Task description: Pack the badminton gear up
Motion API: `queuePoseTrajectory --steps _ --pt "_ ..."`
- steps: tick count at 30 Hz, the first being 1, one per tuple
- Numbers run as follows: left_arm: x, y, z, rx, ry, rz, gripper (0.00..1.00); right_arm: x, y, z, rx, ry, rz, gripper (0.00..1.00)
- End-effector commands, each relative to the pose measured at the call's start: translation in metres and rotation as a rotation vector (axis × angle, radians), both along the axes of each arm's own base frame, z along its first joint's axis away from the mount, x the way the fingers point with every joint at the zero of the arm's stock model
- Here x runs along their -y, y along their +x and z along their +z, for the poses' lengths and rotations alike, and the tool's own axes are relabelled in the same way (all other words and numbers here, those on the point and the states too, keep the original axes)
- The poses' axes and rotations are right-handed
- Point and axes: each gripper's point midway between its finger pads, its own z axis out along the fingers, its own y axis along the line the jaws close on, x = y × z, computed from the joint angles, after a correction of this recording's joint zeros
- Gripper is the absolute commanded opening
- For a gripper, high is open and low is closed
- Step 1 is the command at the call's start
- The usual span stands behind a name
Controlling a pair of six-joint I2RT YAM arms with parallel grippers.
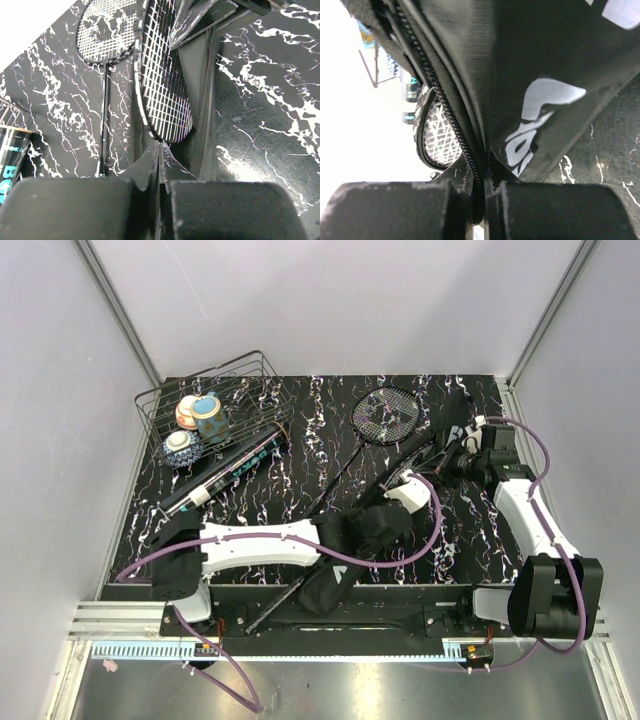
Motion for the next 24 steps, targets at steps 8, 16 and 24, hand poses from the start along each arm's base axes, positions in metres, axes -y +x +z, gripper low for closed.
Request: queuePoseTrajectory --steps 8,16,24 --pt "0.009 -0.009 0.018 -0.202 -0.125 -0.062 0.23 0.011 -0.007 -0.019 0.059 -0.309 0.044 0.00" --pt "-0.056 -0.014 -0.024 -0.555 -0.210 -0.191 0.68 -0.003 -0.004 -0.013 0.137 -0.247 0.108 0.00" --pt "-0.065 -0.020 -0.060 -0.736 -0.272 -0.323 0.86 -0.007 -0.007 0.003 0.204 -0.234 0.135 0.00"
